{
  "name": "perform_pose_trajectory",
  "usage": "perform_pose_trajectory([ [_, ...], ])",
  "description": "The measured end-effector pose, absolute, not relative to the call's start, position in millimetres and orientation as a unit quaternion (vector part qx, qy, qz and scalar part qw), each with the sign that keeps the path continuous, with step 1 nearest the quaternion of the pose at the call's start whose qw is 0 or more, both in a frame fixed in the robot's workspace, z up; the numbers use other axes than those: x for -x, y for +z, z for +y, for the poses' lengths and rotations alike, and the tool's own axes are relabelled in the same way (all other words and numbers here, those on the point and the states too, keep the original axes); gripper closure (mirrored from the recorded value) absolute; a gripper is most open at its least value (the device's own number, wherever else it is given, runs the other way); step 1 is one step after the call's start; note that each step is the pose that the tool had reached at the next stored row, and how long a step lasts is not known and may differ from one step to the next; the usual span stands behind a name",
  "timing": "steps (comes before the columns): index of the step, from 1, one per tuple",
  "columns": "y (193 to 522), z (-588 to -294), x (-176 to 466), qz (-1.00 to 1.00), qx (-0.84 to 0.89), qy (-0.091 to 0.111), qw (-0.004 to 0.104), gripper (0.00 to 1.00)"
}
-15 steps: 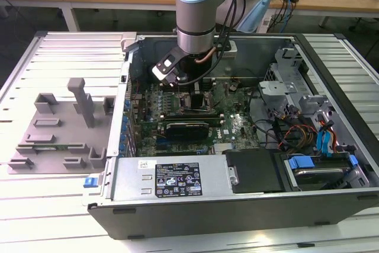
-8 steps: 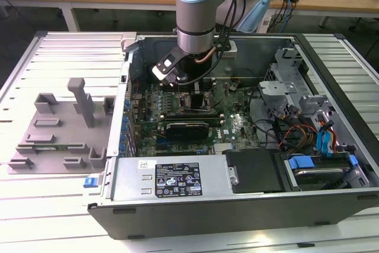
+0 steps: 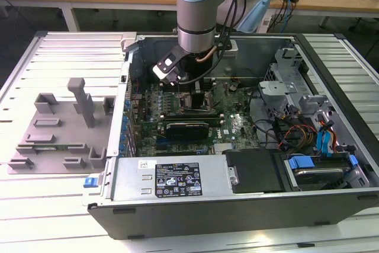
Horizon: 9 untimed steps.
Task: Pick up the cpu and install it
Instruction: 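Place the cpu into insertion slot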
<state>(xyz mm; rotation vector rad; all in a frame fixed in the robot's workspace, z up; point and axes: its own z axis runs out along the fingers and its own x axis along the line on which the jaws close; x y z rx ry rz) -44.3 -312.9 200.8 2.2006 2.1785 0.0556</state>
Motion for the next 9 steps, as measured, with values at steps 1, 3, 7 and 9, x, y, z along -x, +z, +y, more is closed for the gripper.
perform_pose_trajectory([
  [1,202.5,-312.9,44.3,0.703,-0.710,0.018,0.022,0.38],
  [3,209.5,-312.9,44.3,0.703,-0.710,0.018,0.022,0.38],
  [7,212.2,-312.9,44.2,0.703,-0.710,0.018,0.022,0.38],
  [9,212.2,-312.9,44.2,0.703,-0.710,0.018,0.022,0.47],
])
